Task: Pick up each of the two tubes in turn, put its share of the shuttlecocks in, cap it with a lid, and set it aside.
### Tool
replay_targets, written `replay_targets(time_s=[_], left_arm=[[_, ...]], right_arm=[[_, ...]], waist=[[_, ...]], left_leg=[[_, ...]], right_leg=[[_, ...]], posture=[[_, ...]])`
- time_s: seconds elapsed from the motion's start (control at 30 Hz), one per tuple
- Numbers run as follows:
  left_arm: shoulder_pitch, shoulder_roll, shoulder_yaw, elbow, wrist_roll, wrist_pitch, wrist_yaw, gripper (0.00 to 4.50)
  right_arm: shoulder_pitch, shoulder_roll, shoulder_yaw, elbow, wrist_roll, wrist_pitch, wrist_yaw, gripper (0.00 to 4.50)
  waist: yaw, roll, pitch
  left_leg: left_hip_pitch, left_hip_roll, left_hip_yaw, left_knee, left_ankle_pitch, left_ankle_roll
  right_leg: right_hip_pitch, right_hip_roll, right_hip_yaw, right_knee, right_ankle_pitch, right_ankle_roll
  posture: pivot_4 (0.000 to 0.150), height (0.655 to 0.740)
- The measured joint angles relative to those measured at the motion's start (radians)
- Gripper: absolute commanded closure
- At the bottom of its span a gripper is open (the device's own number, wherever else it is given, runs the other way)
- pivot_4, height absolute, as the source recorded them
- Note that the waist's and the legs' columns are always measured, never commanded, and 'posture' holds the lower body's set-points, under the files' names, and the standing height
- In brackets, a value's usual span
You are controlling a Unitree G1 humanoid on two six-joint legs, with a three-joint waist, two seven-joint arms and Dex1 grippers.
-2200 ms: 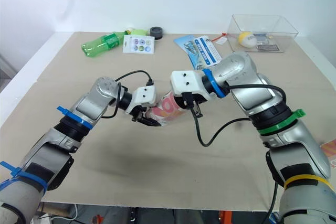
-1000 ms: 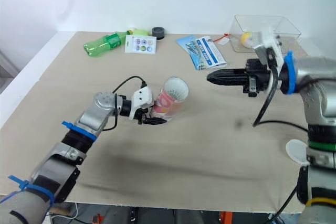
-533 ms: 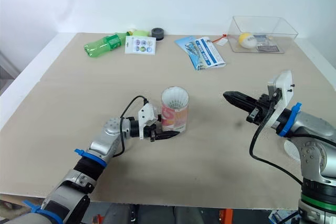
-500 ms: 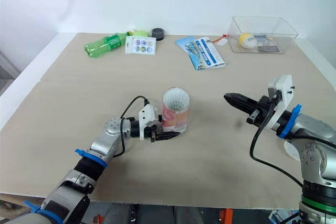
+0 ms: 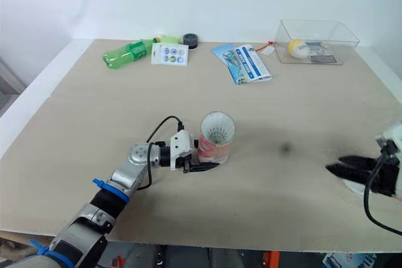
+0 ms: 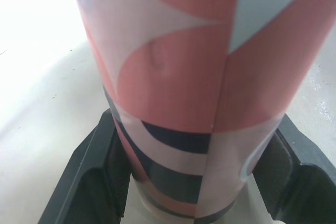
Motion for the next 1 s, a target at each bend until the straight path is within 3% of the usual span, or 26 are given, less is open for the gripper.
replay_targets(time_s=[0.47, 0.9, 1.0], left_arm=[[0.035, -0.026, -0.016, -0.041, -0.025, 0.045, 0.019, 1.82], [0.043, -0.021, -0.020, -0.041, -0.032, 0.055, 0.021, 1.82], [0.043, -0.020, -0.021, -0.041, -0.031, 0.055, 0.022, 1.82]], right_arm=[[-0.155, -0.055, 0.246, 0.119, -0.113, 0.013, -0.004, 0.09], [-0.174, -0.059, 0.291, 0.145, -0.174, 0.024, -0.008, 0.09], [-0.175, -0.073, 0.319, 0.139, -0.198, 0.013, -0.009, 0.97]], waist=[[0.002, 0.002, -0.001], [0.003, 0.003, -0.001], [0.003, 0.003, -0.002]], left_leg=[[-0.001, -0.001, -0.001, 0.000, 0.000, -0.001], [-0.001, -0.001, -0.001, 0.000, 0.000, -0.001], [-0.001, -0.001, -0.001, 0.000, 0.000, -0.001]], right_leg=[[0.000, 0.000, 0.000, 0.000, -0.001, 0.001], [0.000, 0.000, 0.000, 0.000, -0.001, 0.001], [0.000, 0.000, 0.000, 0.000, -0.001, 0.001]], posture=[[0.150, 0.7400], [0.150, 0.7400], [0.150, 0.7400]])
